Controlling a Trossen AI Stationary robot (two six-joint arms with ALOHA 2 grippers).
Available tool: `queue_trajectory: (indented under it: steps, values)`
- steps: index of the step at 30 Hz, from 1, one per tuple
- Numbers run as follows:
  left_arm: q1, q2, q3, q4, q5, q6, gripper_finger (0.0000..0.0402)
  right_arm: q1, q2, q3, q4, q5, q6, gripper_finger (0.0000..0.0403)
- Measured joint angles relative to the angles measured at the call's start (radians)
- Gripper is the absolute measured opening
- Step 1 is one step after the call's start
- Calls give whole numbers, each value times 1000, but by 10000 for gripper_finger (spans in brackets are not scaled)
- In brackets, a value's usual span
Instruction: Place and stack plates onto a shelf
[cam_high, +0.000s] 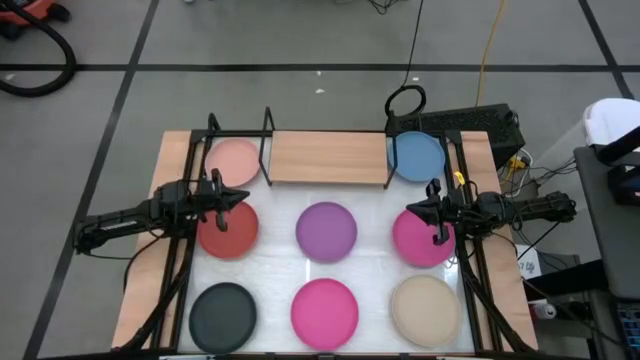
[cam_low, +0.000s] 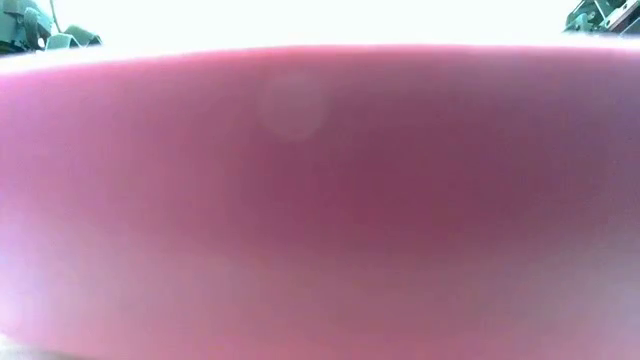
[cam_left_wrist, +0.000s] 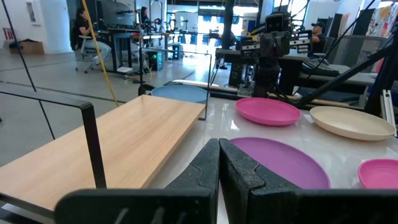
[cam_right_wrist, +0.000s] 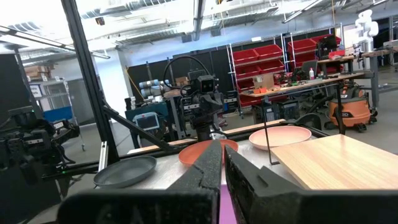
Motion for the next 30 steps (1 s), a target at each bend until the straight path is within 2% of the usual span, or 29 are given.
queue_trajectory:
  steps: [22, 27, 30]
  values:
    - [0, 0, 0, 0, 0, 0, 10, 0, 0, 0, 21, 0, 1, 6]
    - [0, 0, 0, 0, 0, 0, 10, 0, 0, 0, 23, 1, 71, 6]
    - [0, 0, 0, 0, 0, 0, 10, 0, 0, 0, 26, 4, 37, 6]
